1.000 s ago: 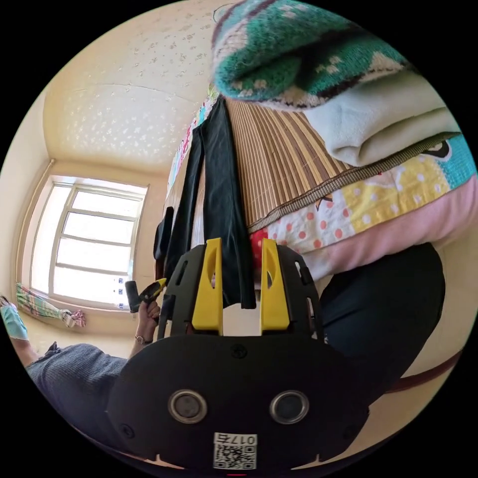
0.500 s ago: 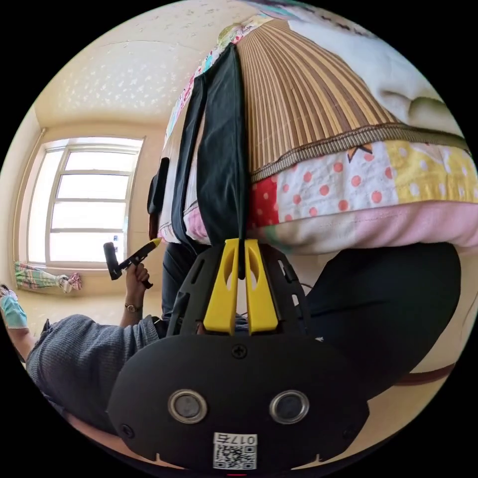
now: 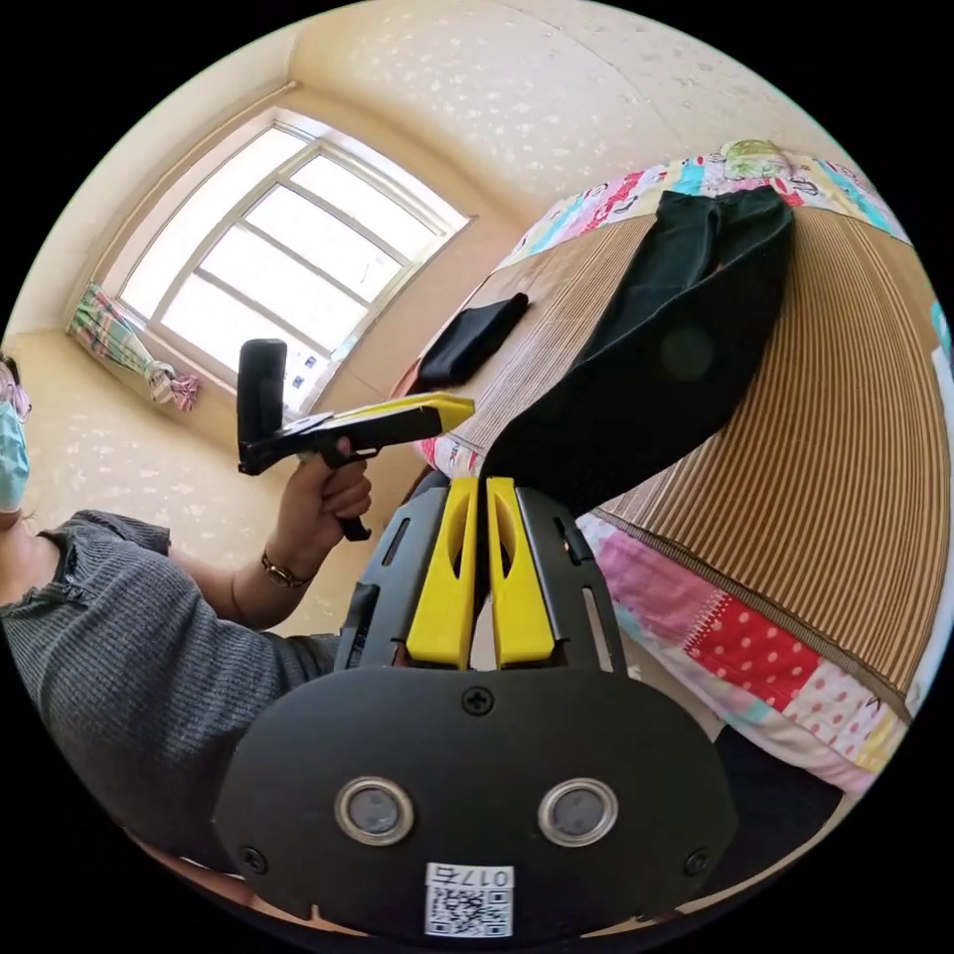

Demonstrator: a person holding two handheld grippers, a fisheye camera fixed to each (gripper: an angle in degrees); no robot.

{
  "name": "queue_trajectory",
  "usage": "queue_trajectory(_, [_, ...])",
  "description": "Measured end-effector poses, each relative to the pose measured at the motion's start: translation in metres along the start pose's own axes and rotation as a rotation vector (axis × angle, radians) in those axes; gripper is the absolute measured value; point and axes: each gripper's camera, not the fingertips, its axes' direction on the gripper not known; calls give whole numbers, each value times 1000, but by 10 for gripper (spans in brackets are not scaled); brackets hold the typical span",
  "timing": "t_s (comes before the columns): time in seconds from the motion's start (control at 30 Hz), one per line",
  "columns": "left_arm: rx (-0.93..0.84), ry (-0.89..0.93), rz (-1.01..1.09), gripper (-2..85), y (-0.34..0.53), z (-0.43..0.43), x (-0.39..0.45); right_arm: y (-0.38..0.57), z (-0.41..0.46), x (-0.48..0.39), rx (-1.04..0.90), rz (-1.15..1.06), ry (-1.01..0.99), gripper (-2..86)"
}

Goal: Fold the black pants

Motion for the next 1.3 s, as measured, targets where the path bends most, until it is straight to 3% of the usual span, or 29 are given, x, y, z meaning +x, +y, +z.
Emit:
queue_trajectory(0.27, [-100, 121, -12, 131, -8, 26, 1, 13, 51, -4, -77, 38, 20, 21])
queue_trajectory(0.47, [-191, 116, -39, 104, -13, 51, -14, 26, 64, -6, -123, 30, 45, 20])
queue_trajectory(0.73, [-77, 186, -141, 140, -6, 13, -61, 46, 54, 6, -118, 63, -34, 22])
queue_trajectory(0.87, [-240, 260, -62, 107, -24, 44, -50, 47, 57, 8, -133, 38, -71, 24])
queue_trajectory(0.97, [-280, 240, 27, 27, -29, 55, -34, 35, 60, 12, -287, -57, -51, 27])
queue_trajectory(1.1, [-264, 283, 57, 0, -32, 45, -34, -12, 36, 36, -563, -155, 40, 38])
queue_trajectory(1.2, [-262, 327, 57, -7, -38, 32, -45, -82, -1, 87, -478, -74, 331, 60])
queue_trajectory(1.3, [-251, 376, 51, -9, -45, 20, -56, -165, -40, 179, -186, 141, 372, 102])
